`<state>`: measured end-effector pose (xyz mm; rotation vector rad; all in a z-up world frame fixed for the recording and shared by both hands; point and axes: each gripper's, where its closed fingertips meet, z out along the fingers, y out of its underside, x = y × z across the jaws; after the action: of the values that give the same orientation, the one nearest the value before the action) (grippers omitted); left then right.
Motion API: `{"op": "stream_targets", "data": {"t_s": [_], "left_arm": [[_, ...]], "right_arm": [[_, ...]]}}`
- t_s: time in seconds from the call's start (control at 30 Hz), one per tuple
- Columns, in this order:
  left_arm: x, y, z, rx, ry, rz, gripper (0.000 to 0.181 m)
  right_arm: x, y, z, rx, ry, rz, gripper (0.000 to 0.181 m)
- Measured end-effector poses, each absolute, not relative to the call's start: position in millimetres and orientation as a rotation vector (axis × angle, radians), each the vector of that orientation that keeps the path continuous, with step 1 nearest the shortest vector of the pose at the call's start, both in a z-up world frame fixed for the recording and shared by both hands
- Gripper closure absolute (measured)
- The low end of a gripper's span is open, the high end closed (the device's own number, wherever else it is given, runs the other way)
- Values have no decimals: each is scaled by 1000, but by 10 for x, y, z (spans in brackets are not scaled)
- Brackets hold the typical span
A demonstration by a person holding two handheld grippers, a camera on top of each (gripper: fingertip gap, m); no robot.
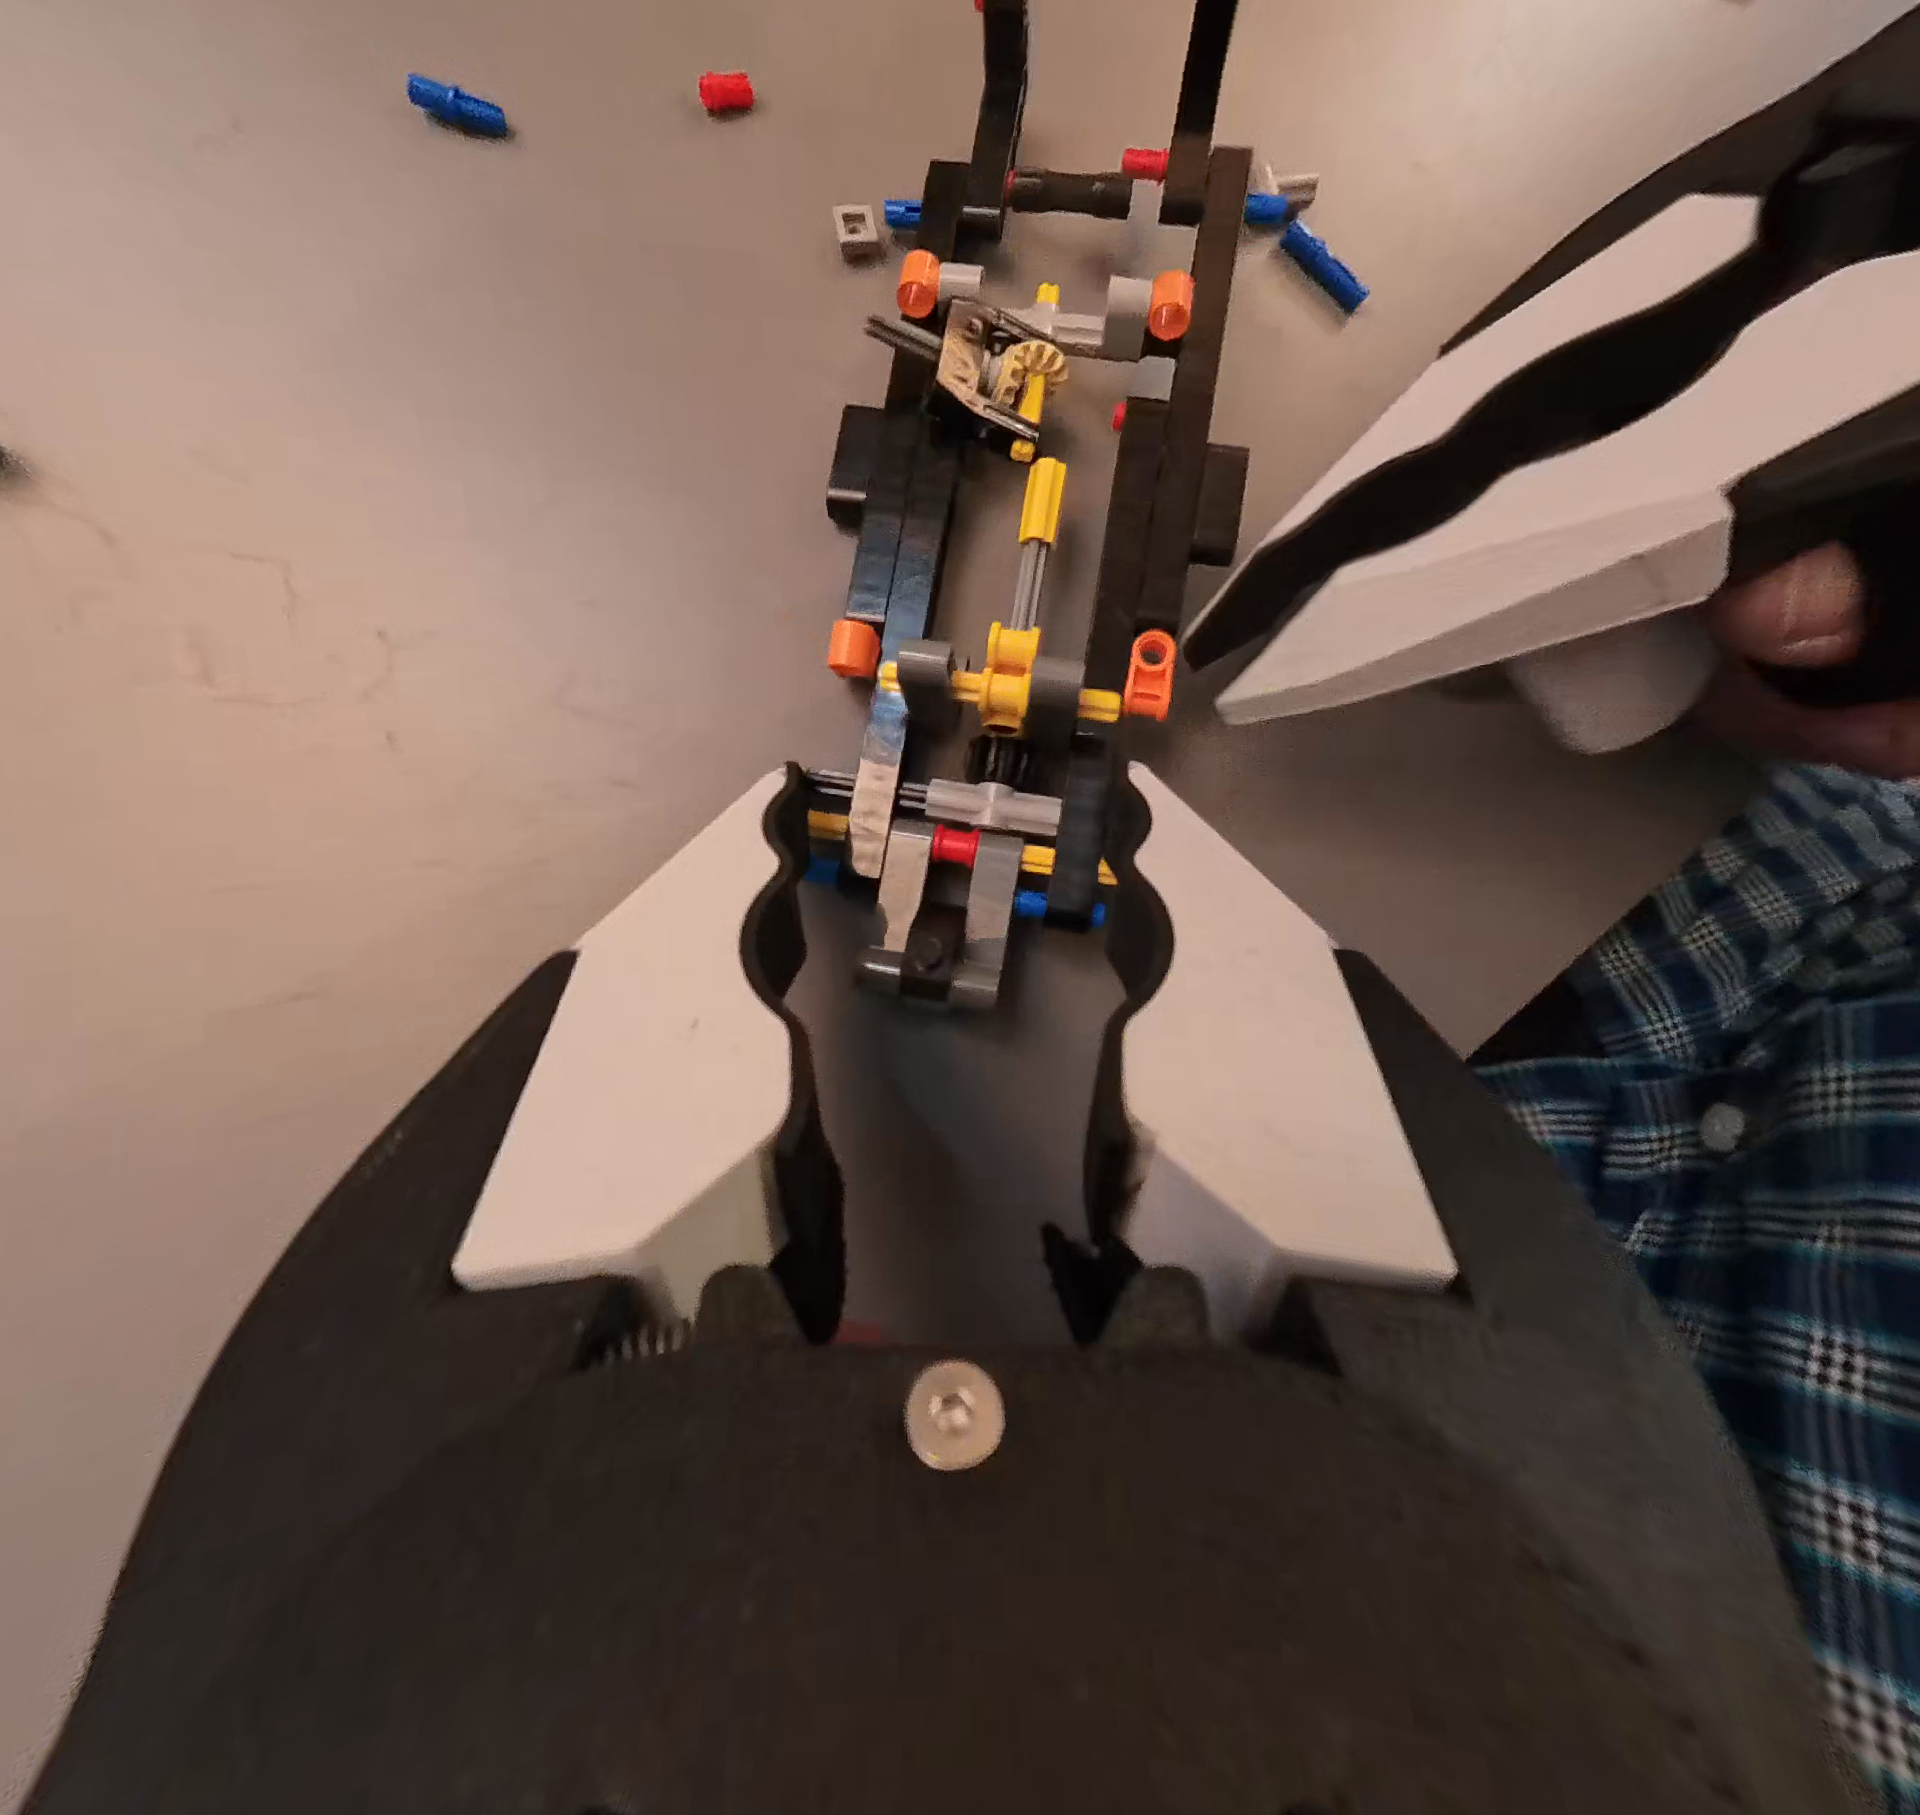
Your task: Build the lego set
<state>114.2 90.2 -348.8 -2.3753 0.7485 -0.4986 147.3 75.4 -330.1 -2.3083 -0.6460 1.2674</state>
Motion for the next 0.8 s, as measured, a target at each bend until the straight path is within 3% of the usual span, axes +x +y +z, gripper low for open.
{"op": "stream_targets", "data": {"t_s": [0.17, 0.4, 0.47, 0.53, 0.63, 0.8], "left_arm": [[1166, 895, -3474, -2378, 620, -517, 126], [1254, 938, -3434, -2347, 392, -594, 126], [1254, 931, -3440, -2341, 398, -572, 126], [1261, 919, -3434, -2334, 384, -590, 126], [1284, 919, -3430, -2328, 371, -605, 126], [1291, 926, -3431, -2318, 373, -599, 126]], "right_arm": [[1481, 813, -3285, -2295, -578, 1276, 176], [1542, 892, -3264, -2284, -467, 1273, 176], [1561, 902, -3270, -2288, -446, 1256, 171], [1580, 903, -3293, -2306, -421, 1256, 152], [1563, 905, -3280, -2296, -432, 1263, 170], [1553, 908, -3290, -2295, -473, 1215, 171]]}}
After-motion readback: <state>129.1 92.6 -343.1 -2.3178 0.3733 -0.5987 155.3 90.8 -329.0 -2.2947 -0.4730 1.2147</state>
